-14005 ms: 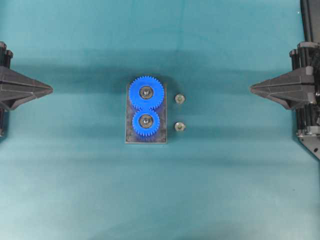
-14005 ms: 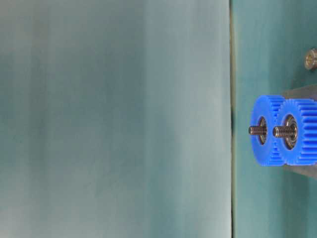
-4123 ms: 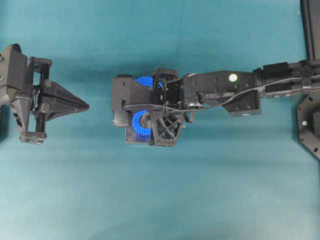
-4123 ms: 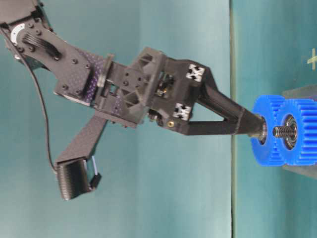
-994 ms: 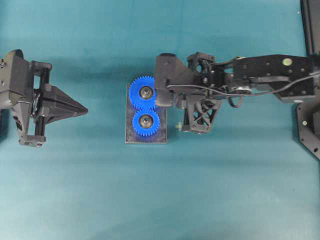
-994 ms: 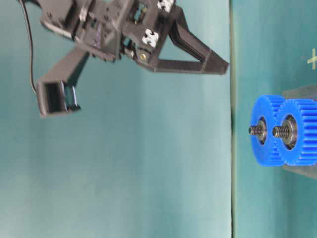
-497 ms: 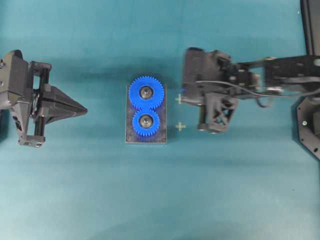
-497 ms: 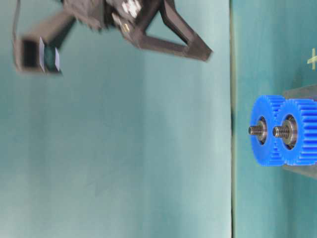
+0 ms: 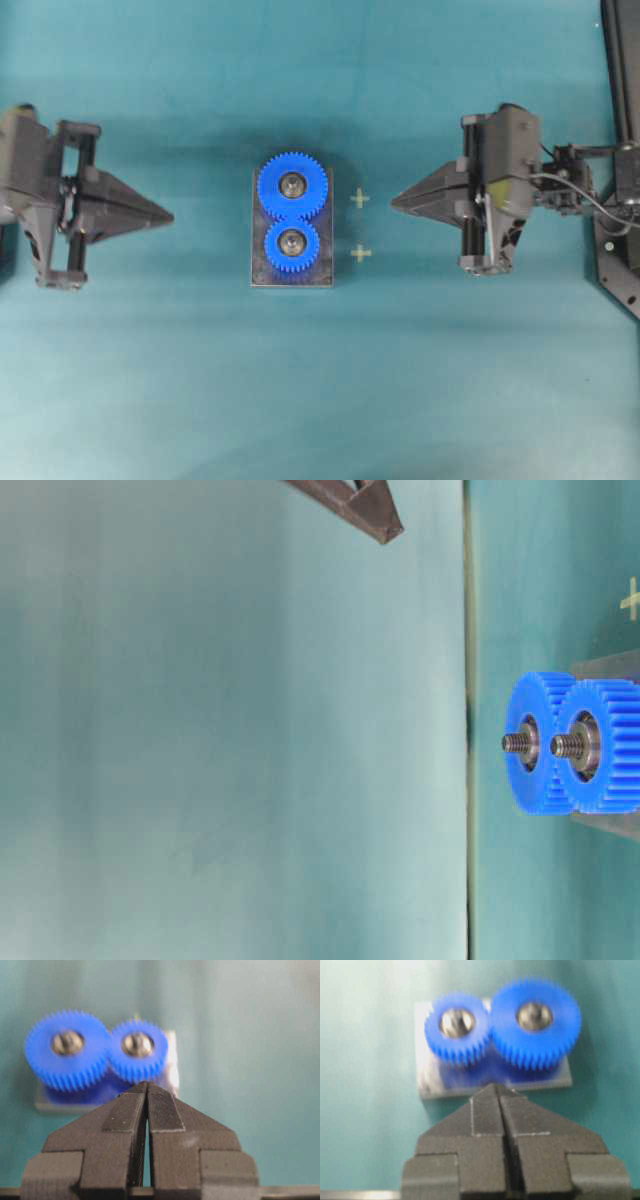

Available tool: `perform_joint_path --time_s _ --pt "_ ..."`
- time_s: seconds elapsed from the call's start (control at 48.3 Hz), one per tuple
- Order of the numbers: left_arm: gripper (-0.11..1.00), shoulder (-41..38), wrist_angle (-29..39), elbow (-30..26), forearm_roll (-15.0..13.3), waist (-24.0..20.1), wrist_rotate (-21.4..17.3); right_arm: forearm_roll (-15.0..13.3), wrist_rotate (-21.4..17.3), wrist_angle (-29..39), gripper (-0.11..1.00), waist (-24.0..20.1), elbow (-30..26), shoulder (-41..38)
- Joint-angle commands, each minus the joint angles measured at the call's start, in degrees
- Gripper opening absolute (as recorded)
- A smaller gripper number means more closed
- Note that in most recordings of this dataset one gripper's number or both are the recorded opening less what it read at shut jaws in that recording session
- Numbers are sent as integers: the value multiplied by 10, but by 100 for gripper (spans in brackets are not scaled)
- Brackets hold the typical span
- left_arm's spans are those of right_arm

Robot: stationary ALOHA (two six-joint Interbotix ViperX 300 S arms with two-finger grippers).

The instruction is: Insert the washer onto the shaft.

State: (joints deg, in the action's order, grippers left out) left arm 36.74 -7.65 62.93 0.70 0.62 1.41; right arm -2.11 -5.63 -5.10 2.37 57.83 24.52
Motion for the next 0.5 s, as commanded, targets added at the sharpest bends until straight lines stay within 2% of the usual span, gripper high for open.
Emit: perform_joint_path --time_s 0.0,0.476 --pt "-1 3 -37 6 2 -2 -3 1 -5 -16 1 -4 4 -1" --pt "-1 11 -59 50 2 -13 -4 1 -4 -69 1 -4 53 8"
